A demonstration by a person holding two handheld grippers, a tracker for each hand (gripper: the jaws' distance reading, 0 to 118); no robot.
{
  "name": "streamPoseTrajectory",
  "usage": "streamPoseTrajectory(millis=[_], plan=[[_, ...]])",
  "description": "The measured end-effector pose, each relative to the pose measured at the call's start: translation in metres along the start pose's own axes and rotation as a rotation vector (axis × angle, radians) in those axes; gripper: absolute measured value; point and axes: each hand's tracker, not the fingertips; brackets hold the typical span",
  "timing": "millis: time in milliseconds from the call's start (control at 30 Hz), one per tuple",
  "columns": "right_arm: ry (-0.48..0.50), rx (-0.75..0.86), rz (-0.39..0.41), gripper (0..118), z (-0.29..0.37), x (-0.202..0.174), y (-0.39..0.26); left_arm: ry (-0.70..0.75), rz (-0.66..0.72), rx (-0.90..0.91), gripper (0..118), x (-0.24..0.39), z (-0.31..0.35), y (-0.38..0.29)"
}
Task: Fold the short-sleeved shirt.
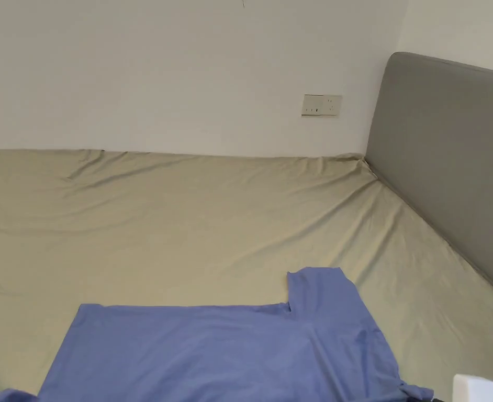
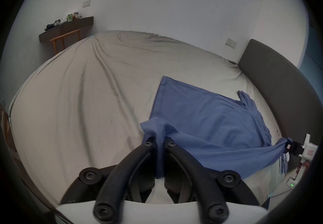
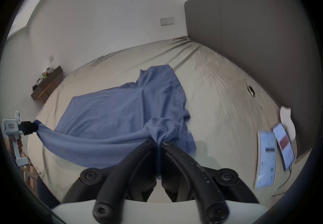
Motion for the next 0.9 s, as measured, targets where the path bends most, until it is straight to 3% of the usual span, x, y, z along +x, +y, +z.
streamPoseTrajectory(millis=[133, 267, 300, 333, 400, 433, 467, 533, 600, 633, 667, 700, 733, 767, 900], plan=[[-0.018, -0.126, -0.051, 7, -0.072, 0.010, 0.016, 0.017, 0.027, -0.093, 7, 0.000, -0.075, 0.010], [-0.019, -0.151, -0.075, 11, -0.101, 0.014, 0.018, 0.027, 0.039, -0.109, 8, 0.001, -0.104, 0.010], [-0.021, -0.145, -0.070, 28, -0.105, 0.018, 0.015, 0.028, 0.031, -0.110, 17, 0.003, -0.106, 0.009], [-0.034, -0.130, -0.061, 50, -0.103, 0.017, 0.016, 0.031, 0.019, -0.098, 35, 0.004, -0.105, 0.008], [-0.042, -0.031, -0.021, 94, -0.091, 0.019, 0.016, 0.039, -0.035, -0.030, 96, 0.006, -0.091, 0.004], [-0.017, 0.009, -0.025, 111, -0.080, 0.020, 0.012, 0.022, -0.061, 0.031, 114, 0.008, -0.078, 0.001], [-0.016, 0.036, -0.039, 118, -0.068, 0.019, 0.011, 0.007, -0.084, 0.104, 118, 0.011, -0.062, -0.003], [0.037, 0.091, -0.023, 118, -0.041, 0.016, 0.007, -0.006, -0.137, 0.253, 118, 0.016, -0.027, -0.013], [0.027, 0.110, -0.012, 116, -0.016, 0.011, -0.002, -0.024, -0.172, 0.348, 116, 0.021, 0.005, -0.027], [0.039, 0.143, -0.005, 106, -0.004, 0.009, -0.008, -0.052, -0.175, 0.380, 106, 0.017, 0.018, -0.035], [0.048, 0.166, 0.000, 86, 0.004, 0.008, -0.014, -0.078, -0.172, 0.392, 86, 0.017, 0.030, -0.042], [0.049, 0.176, -0.007, 49, 0.010, 0.005, -0.022, -0.075, -0.162, 0.384, 42, 0.017, 0.040, -0.049], [0.040, 0.181, -0.015, 20, 0.016, 0.002, -0.029, -0.059, -0.151, 0.378, 11, 0.016, 0.047, -0.056], [0.035, 0.195, -0.018, 1, 0.021, 0.001, -0.037, -0.030, -0.133, 0.377, 0, 0.013, 0.051, -0.061], [0.082, 0.198, -0.039, 0, 0.036, -0.004, -0.060, -0.095, -0.107, 0.269, 0, -0.005, 0.057, -0.072]])
